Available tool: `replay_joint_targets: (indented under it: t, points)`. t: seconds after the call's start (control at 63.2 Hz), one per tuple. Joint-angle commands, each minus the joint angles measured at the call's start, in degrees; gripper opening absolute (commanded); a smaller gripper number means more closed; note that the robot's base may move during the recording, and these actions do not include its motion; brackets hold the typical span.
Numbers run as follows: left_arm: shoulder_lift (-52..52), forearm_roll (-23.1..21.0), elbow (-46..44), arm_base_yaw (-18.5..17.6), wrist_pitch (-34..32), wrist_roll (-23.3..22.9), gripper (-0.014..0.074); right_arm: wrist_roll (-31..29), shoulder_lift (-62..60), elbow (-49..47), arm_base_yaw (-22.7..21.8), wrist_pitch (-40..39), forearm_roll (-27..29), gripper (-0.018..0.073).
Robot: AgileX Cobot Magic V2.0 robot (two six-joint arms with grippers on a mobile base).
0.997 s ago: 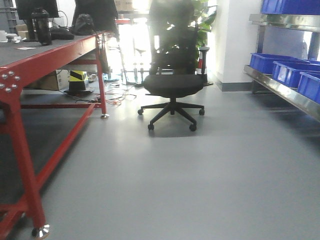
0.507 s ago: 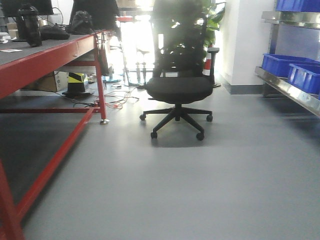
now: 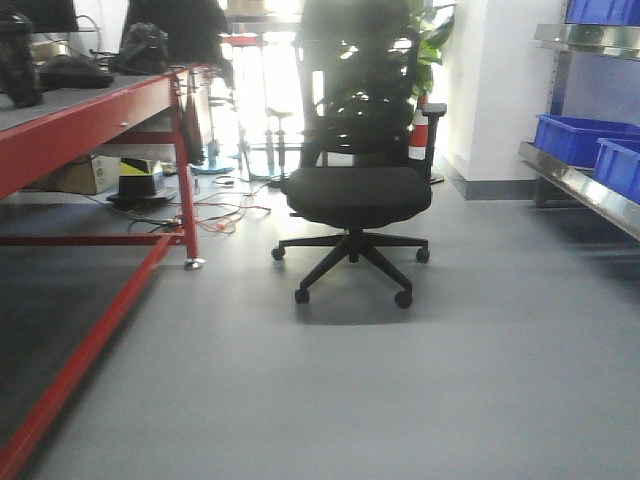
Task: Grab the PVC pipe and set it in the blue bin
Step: 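Drive the base to the metal shelf of blue bins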
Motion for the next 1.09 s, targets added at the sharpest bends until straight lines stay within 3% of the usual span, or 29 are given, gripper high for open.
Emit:
replay_joint_targets:
  t: [0.0,1.077]
  points:
    - [-0.1,0.0,-0.1,-0.4,-1.3,0.0,-0.0111,-0.3,0.2,0.0,0.0,-1.5,-0.2,-0.0167]
    - [-0.1,0.0,-0.1,-0.4,-1.3,0.0,-0.0111,-0.3,0.2,0.0,0.0,-1.9,-0.2,-0.0167]
